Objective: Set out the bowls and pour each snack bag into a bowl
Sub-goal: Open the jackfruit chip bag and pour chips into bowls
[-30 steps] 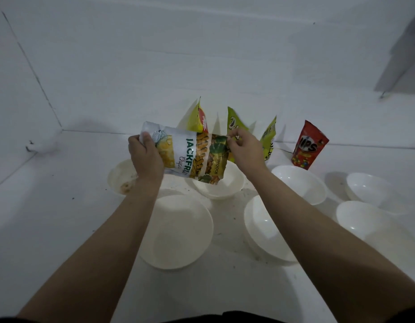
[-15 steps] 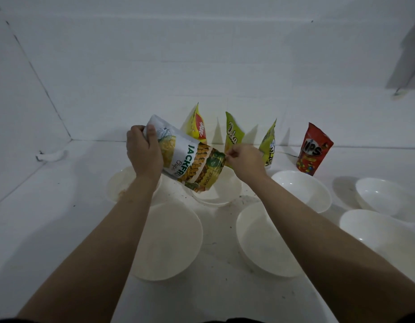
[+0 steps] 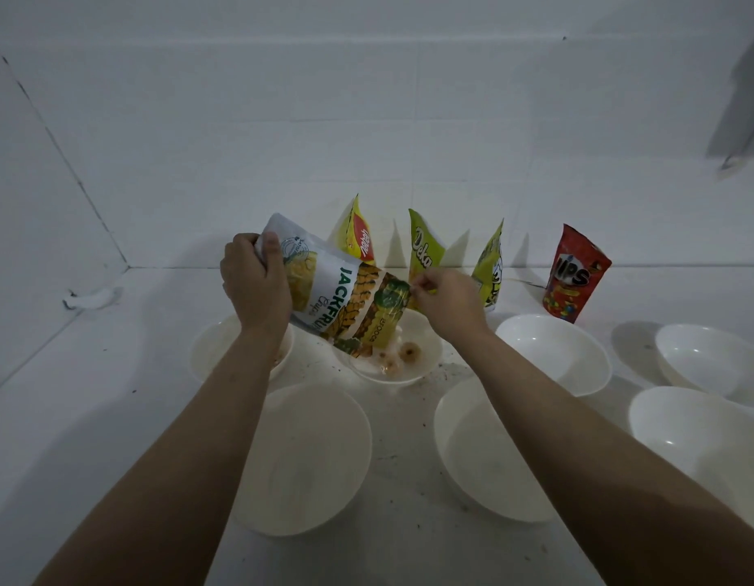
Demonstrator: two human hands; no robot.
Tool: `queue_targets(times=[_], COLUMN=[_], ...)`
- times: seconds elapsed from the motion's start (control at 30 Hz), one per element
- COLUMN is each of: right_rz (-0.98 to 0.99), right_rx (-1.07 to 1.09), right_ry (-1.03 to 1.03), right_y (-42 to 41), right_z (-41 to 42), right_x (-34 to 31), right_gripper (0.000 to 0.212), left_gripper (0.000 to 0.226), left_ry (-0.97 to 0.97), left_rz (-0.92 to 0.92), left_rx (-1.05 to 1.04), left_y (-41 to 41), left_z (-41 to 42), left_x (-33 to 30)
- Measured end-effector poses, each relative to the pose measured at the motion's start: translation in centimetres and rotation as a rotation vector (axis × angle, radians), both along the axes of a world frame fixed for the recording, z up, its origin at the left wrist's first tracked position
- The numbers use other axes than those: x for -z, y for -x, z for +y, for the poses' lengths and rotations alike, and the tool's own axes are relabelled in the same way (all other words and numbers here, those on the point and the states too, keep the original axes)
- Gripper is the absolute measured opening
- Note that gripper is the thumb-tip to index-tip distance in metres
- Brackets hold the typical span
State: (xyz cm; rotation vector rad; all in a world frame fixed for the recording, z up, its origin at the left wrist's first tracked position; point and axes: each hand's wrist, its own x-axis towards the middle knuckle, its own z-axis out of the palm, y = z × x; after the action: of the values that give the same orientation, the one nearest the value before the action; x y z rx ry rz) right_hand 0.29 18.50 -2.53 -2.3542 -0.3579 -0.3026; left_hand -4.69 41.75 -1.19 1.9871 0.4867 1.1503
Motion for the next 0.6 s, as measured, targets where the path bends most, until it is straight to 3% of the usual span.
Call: queue_targets(times=[0.6], right_rz=[-0.115], right_rx=[0.033], right_ry=[-0.173], right_y=[0.7], right_z=[1.1], right_x=[-0.5], right_gripper=[0.012], left_gripper=[0.045], left_ry=[0.009], left_rz=[-0.084], left_rx=[0.007], left_y=[0.3], left_z=[0.8], left_x=[-0.6])
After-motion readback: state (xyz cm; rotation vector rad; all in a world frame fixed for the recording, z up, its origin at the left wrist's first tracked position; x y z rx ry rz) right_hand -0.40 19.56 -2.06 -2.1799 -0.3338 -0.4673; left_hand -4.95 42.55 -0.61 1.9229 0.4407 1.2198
